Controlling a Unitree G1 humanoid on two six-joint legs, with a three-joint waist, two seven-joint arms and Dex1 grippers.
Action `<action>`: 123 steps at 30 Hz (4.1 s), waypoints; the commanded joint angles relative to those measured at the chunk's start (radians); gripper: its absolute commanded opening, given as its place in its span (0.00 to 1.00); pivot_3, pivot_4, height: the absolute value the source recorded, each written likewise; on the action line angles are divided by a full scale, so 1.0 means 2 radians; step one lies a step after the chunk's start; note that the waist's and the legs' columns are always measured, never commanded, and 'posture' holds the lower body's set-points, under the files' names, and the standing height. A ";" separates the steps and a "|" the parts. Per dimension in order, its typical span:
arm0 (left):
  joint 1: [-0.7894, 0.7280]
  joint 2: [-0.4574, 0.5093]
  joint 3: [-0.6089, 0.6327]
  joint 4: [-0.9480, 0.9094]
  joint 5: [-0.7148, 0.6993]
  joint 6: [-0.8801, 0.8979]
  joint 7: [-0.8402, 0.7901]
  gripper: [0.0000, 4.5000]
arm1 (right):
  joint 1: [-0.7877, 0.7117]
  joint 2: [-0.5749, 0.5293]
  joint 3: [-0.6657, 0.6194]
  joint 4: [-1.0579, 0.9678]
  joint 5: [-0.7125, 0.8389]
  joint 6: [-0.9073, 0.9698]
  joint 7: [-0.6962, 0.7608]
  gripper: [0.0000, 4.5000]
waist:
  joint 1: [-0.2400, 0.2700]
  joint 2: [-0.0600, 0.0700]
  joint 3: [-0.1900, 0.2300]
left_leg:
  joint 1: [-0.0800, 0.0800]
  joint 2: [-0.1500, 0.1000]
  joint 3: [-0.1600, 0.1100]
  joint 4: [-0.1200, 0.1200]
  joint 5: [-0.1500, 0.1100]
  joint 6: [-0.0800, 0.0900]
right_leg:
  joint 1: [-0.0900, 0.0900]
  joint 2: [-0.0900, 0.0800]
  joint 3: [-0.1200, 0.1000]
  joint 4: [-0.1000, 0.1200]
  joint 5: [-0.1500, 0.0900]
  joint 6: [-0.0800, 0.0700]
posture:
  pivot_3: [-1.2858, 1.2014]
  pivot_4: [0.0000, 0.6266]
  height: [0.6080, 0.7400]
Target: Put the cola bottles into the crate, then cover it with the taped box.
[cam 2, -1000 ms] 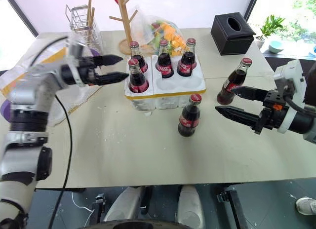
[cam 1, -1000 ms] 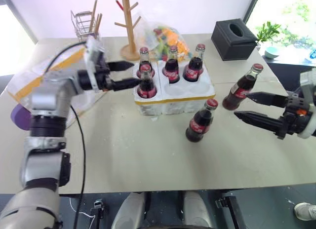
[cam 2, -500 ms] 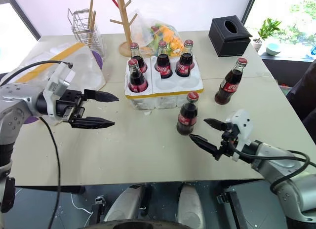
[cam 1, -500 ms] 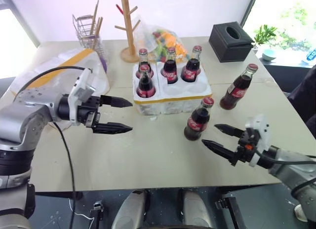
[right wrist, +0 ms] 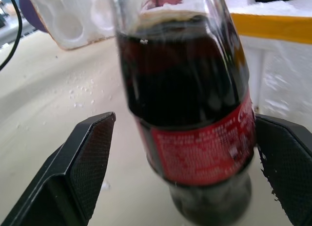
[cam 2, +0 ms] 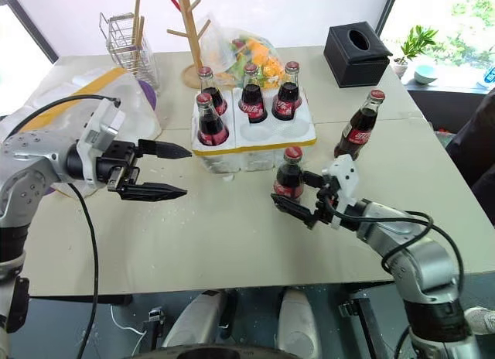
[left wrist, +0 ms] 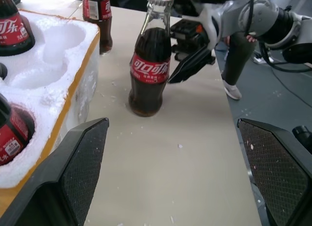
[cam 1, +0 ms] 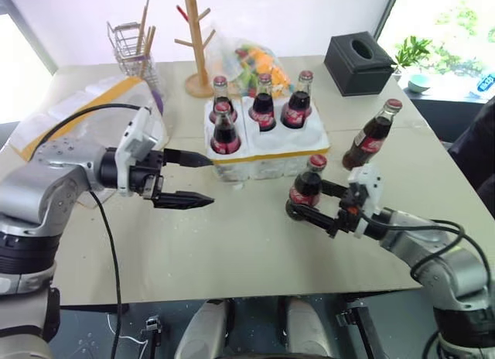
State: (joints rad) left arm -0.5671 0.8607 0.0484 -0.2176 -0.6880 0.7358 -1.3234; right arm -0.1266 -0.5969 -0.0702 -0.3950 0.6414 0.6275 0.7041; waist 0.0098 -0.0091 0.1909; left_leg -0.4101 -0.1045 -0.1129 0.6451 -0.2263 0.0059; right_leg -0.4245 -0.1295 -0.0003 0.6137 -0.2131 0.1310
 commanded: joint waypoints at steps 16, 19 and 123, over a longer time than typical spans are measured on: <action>0.010 0.001 0.050 -0.013 -0.029 -0.001 0.055 1.00 | -0.368 0.011 -0.038 0.148 0.074 0.061 -0.014 0.63 | -0.011 0.001 0.001 | 0.000 0.001 0.000 -0.001 0.000 0.000 | -0.001 0.001 0.000 0.000 0.001 0.001 | 0.52 0.24 0.99; 0.009 -0.004 0.048 -0.014 -0.029 -0.007 0.064 1.00 | -0.418 0.046 -0.006 0.231 0.020 0.029 -0.019 0.63 | -0.012 0.001 0.001 | 0.000 0.001 0.000 -0.001 0.000 0.000 | -0.001 0.001 0.000 0.000 0.001 0.001 | 0.52 0.24 0.99; -0.003 -0.036 0.030 -0.017 -0.011 -0.036 0.110 1.00 | -0.323 0.066 0.020 0.265 -0.121 0.011 -0.050 0.63 | -0.012 0.003 0.004 | 0.000 0.006 0.003 -0.006 0.003 -0.006 | -0.005 0.006 0.003 0.000 0.003 -0.003 | 0.52 0.24 0.99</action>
State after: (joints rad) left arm -0.5604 0.7792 0.0757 -0.2412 -0.7089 0.6852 -1.1060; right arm -0.7685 -0.4741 -0.0171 0.1409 0.4058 0.6611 0.6119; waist -0.0142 -0.0033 0.1996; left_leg -0.4096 -0.0925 -0.1076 0.6323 -0.2199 -0.0054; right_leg -0.4337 -0.1171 0.0052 0.6145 -0.2062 0.1256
